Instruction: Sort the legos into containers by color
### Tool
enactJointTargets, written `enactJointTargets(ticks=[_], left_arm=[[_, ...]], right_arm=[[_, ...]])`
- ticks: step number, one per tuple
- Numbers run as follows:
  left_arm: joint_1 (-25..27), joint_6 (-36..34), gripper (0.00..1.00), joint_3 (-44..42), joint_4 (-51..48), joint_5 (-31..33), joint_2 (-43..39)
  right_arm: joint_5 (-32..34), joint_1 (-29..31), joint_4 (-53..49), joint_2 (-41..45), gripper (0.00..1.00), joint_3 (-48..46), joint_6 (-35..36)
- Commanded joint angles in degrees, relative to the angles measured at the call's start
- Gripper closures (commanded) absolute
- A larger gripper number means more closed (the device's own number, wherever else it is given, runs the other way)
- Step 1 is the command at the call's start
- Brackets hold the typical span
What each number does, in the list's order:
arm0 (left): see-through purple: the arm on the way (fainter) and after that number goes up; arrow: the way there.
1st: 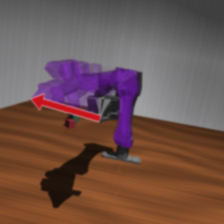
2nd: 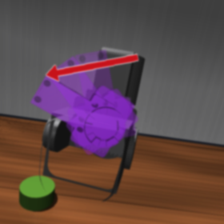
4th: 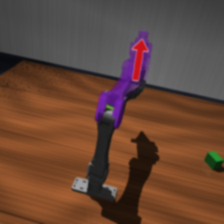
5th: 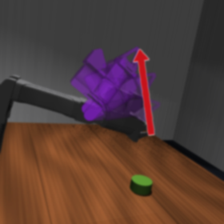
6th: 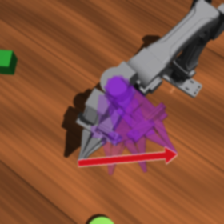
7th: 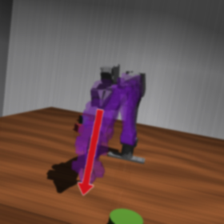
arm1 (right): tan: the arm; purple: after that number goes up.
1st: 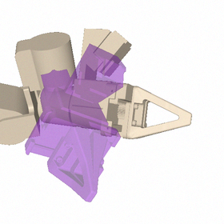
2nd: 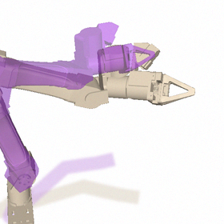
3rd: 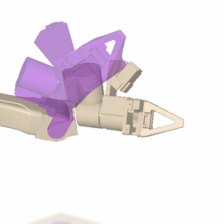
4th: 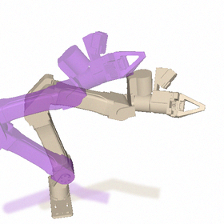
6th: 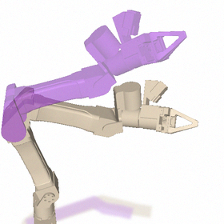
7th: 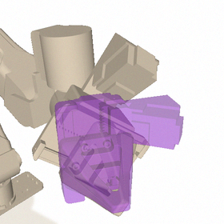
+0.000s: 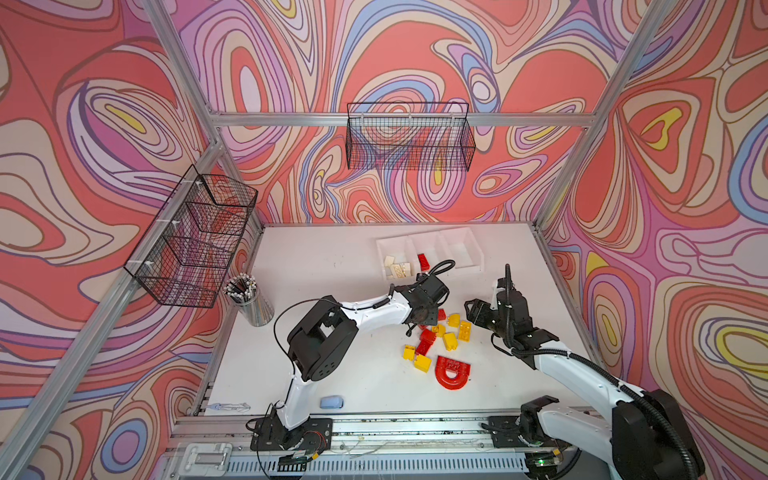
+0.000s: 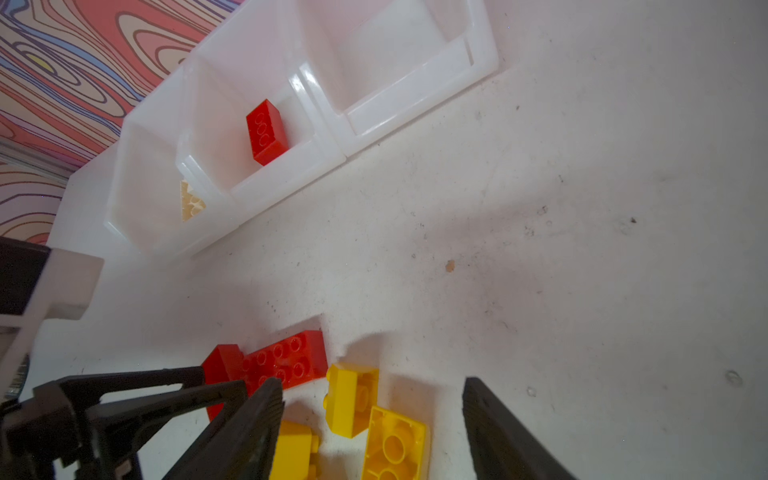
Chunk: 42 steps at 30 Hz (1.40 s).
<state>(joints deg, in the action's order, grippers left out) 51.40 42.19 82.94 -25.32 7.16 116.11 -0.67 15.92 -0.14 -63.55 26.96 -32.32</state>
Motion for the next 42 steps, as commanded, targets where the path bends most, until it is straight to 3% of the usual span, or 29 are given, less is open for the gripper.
enactJointTargets(ticks=[1,21,27,34,42], left_arm=[[0.01,0.55,0.4,0.4,-3.17,2.13,0.44],[-0.64,-0.94,0.37,-2.92,-4.73,8.82,-7.58],[2.2,4.98,0.32,-7.57,-1.32,11.11,-12.55],[3.62,16.66,0.33,-17.71,9.09,8.56,-12.91],[3.61,19.15,0.25,-17.85,15.71,5.4,-8.92]], right_arm=[[-1.0,-0.15,2.2,-0.25,0.28,-1.21,-1.07],[-2.05,-0.27,3.29,-2.08,0.28,-1.06,-0.91],[-2.41,-0.27,3.81,-2.98,0.28,-0.94,-0.89],[-2.77,-0.28,3.74,-2.9,0.28,-1.11,-0.81],[-3.24,-0.27,3.86,-3.23,0.28,-1.18,-0.72]])
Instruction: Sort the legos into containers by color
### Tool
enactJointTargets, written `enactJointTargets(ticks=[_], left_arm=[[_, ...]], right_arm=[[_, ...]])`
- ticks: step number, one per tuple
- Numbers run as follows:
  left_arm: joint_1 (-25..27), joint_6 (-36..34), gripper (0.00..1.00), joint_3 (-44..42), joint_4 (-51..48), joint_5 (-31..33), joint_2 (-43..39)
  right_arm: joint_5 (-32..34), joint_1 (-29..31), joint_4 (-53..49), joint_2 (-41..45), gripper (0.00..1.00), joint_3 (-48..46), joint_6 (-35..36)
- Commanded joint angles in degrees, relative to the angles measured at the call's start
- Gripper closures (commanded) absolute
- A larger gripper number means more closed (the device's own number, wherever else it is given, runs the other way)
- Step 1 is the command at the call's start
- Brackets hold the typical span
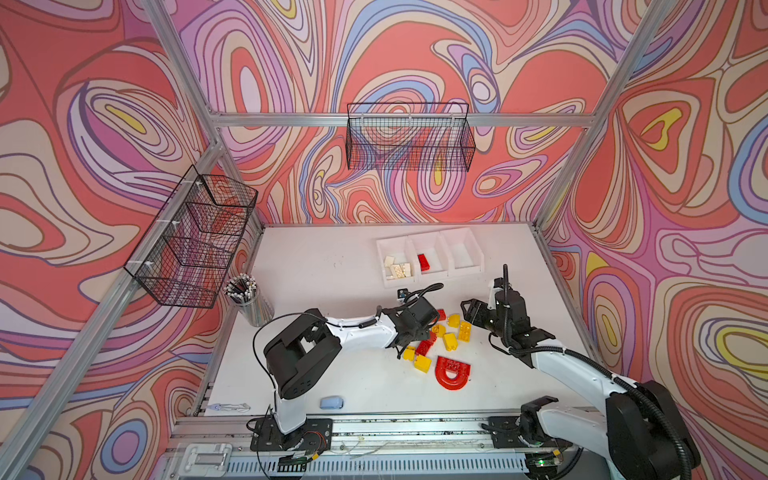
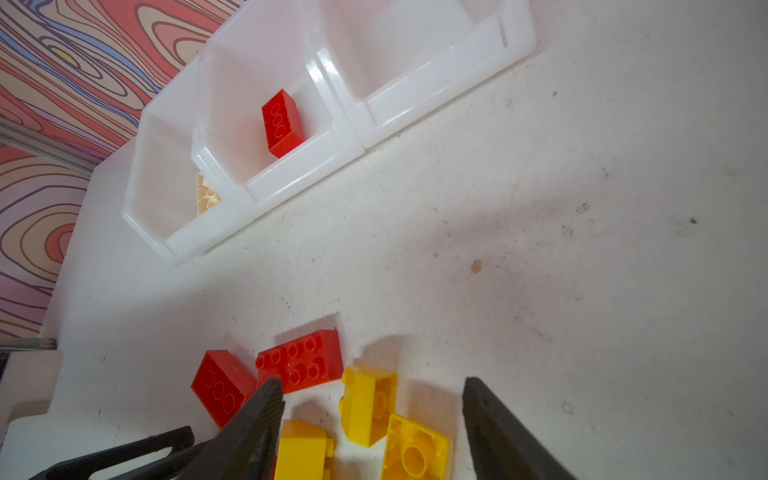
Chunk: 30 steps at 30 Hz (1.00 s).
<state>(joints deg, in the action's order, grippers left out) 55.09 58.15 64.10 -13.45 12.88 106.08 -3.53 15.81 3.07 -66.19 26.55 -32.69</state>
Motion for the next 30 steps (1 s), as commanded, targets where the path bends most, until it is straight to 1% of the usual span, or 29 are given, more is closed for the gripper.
enactJointTargets(ticks=[1,4,10,15,16,20,26,28,30], left_arm=[[-0.12,3.19,0.25,1.19,4.12,0.13,1.37],[-0.29,2.68,0.25,2.61,3.48,1.39,2.59],[-2.21,0.76,0.25,5.59,1.54,1.86,5.55],[-3.66,-2.17,0.31,9.07,-1.31,1.74,7.9],[-3.69,-2.67,0.32,9.03,-2.94,2.15,7.97],[-4.13,-4.64,0.37,8.84,-3.93,2.81,8.07],[-4.4,-8.16,0.45,11.1,-7.15,2.5,9.39],[-4.46,-8.71,0.45,11.88,-8.43,2.53,9.82],[-4.4,-8.76,0.41,11.91,-9.13,3.18,9.72]], right_arm=[[-0.46,-0.17,0.68,-0.6,0.28,-0.73,-0.29],[-0.51,-0.12,0.72,-0.76,0.28,-0.86,-0.36],[-0.71,-0.16,1.01,-1.02,0.28,-0.79,-0.25],[-0.62,-0.17,0.89,-0.87,0.28,-0.79,-0.21],[-0.55,-0.14,0.93,-0.78,0.28,-0.88,-0.18],[-0.62,-0.1,1.19,-0.73,0.28,-0.93,-0.18],[-0.7,-0.17,1.3,-1.04,0.28,-0.88,-0.14],[-0.69,-0.17,1.3,-1.02,0.28,-0.84,-0.18],[-0.67,-0.16,1.31,-1.13,0.28,-0.8,-0.1]])
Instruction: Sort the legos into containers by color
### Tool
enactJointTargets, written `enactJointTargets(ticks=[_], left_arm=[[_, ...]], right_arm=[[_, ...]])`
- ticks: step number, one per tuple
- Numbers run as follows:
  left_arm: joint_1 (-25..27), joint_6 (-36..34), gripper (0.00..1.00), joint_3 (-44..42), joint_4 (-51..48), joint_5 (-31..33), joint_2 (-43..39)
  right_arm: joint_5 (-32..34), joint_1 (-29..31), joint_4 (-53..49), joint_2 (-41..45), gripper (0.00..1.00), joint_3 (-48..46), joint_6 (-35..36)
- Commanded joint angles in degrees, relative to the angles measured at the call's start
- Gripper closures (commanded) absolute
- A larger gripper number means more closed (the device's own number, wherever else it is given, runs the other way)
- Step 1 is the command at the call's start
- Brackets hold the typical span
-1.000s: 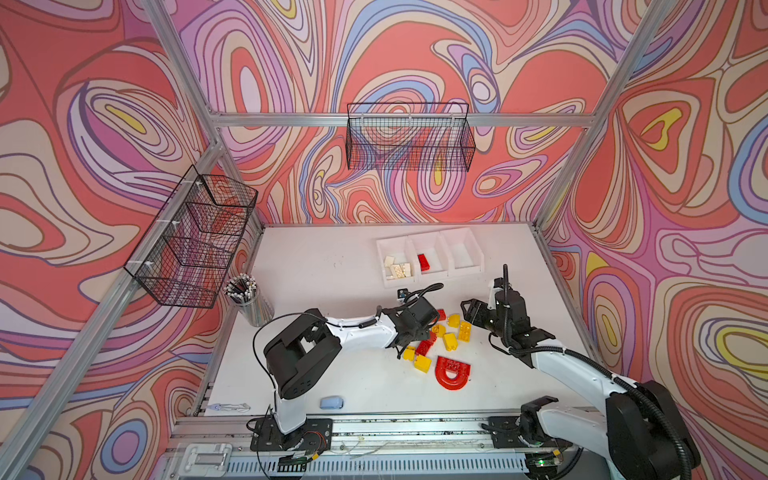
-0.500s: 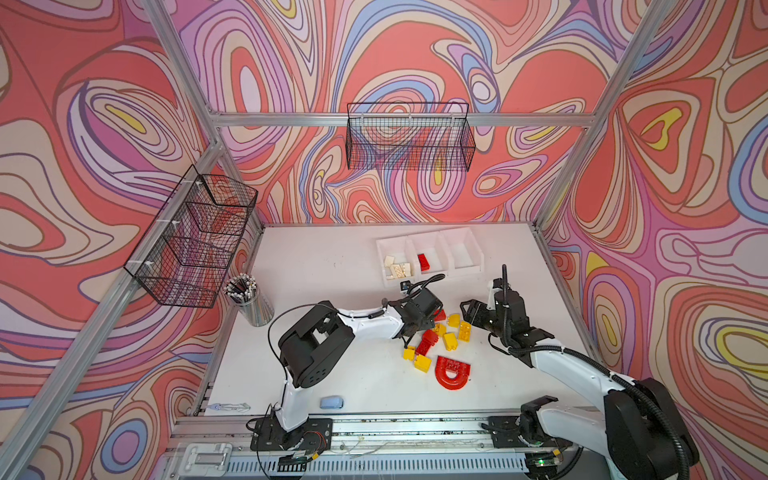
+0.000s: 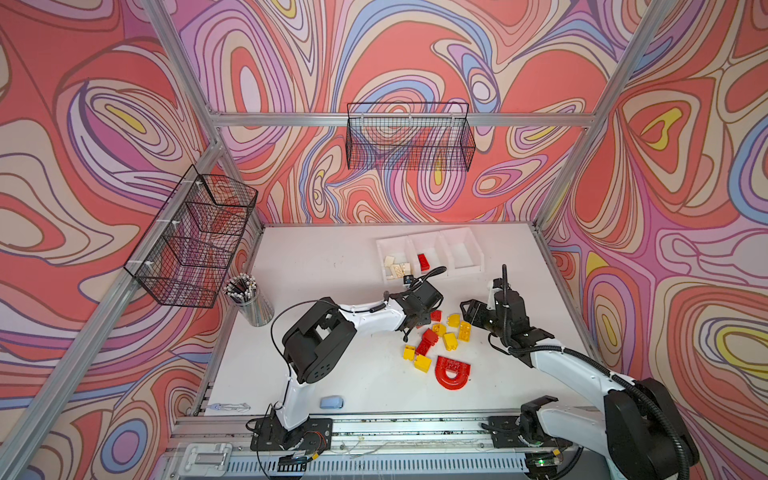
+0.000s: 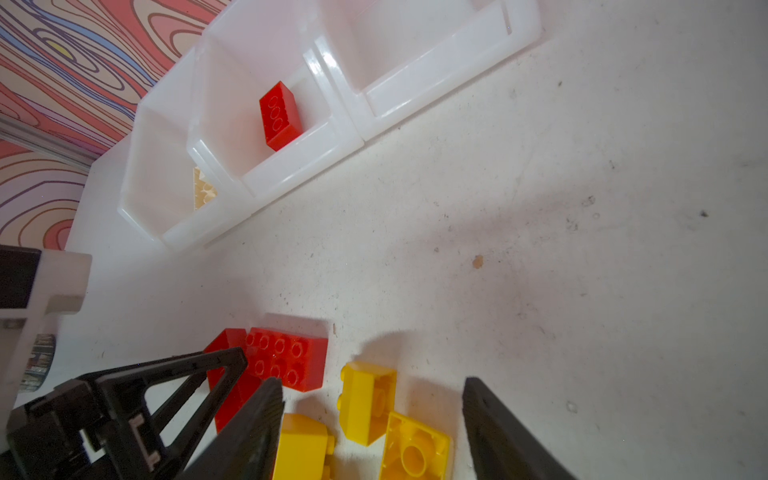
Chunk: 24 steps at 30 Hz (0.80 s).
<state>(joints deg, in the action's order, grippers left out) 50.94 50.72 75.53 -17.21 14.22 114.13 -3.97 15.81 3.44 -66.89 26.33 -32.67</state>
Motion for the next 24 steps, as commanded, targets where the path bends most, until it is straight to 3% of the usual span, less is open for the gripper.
enactJointTargets(ticks=[1,8,17,24], left_arm=[[-0.31,-1.24,0.39,0.19,-5.28,2.24,1.43],[-0.3,-1.0,0.29,-3.43,-1.37,4.44,-2.42],[-0.31,2.82,0.34,-3.94,-2.51,7.61,-3.82],[-0.3,4.58,0.31,-9.42,5.65,8.87,-8.01]], right_arm=[[-0.17,-0.15,0.94,-0.52,0.28,-0.57,-0.11],[-0.26,-0.15,0.9,-0.78,0.28,-0.4,0.02],[-0.59,-0.12,1.07,-1.13,0.28,-0.31,-0.03],[-0.78,-0.16,1.3,-1.4,0.28,-0.29,-0.03]])
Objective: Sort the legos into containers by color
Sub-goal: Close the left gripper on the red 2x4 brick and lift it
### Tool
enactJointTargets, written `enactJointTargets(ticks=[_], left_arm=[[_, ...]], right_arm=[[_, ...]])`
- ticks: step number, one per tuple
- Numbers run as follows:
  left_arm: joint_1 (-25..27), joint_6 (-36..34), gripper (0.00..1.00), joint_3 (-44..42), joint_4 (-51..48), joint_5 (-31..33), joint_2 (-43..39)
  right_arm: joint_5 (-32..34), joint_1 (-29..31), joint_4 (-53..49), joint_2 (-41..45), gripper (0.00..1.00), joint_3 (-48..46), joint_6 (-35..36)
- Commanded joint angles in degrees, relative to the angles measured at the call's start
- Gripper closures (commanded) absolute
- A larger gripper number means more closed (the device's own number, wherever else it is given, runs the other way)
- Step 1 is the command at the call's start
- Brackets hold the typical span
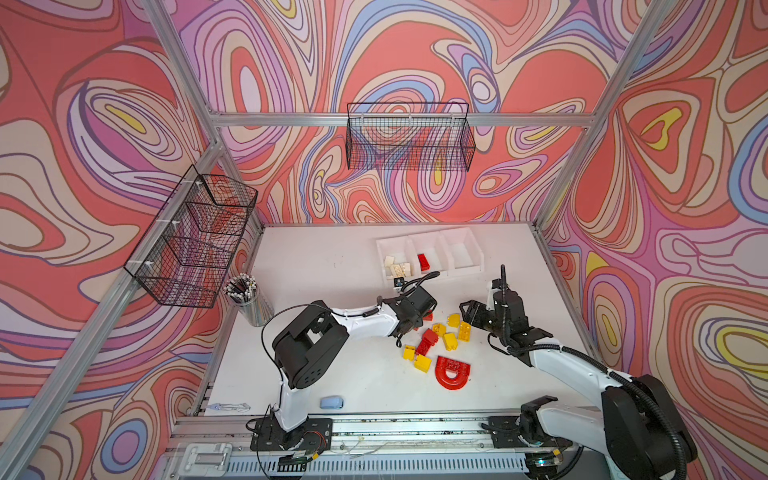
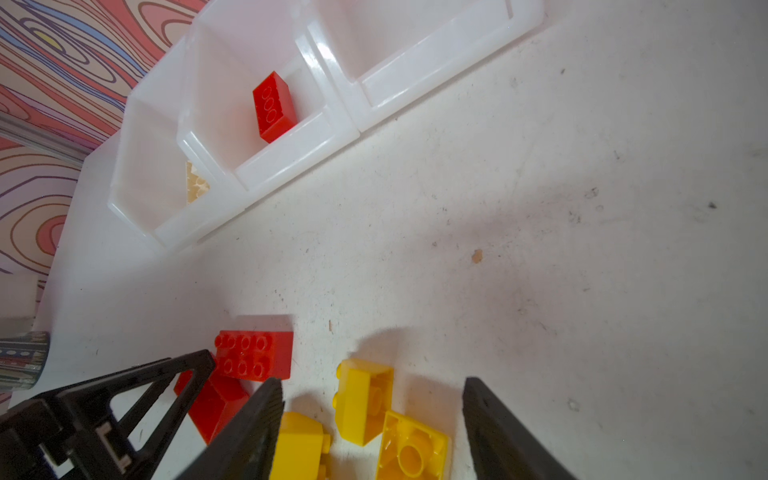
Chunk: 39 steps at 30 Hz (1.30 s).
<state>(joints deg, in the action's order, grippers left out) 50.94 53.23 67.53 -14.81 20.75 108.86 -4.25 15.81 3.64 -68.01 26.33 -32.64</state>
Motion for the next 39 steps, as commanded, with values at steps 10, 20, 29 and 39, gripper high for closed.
enactJointTargets(ticks=[10,20,29,39], left_arm=[[-1.31,1.18,0.34,0.29,0.06,1.2,-1.59],[-3.72,-30.17,0.29,8.09,1.66,-21.95,2.43],[-5.2,-54.68,0.27,-1.0,6.41,-33.28,-4.6],[-10.86,-71.44,0.34,13.54,-12.88,-44.14,2.32]], right_arm=[[-0.6,-0.12,1.13,-0.19,0.28,-0.4,-0.01],[-0.84,-0.15,1.28,-0.63,0.28,-0.42,0.12],[-1.6,-0.7,0.52,0.88,0.28,-1.4,-1.33],[-5.06,-2.7,1.2,1.6,0.28,-2.67,-2.23]])
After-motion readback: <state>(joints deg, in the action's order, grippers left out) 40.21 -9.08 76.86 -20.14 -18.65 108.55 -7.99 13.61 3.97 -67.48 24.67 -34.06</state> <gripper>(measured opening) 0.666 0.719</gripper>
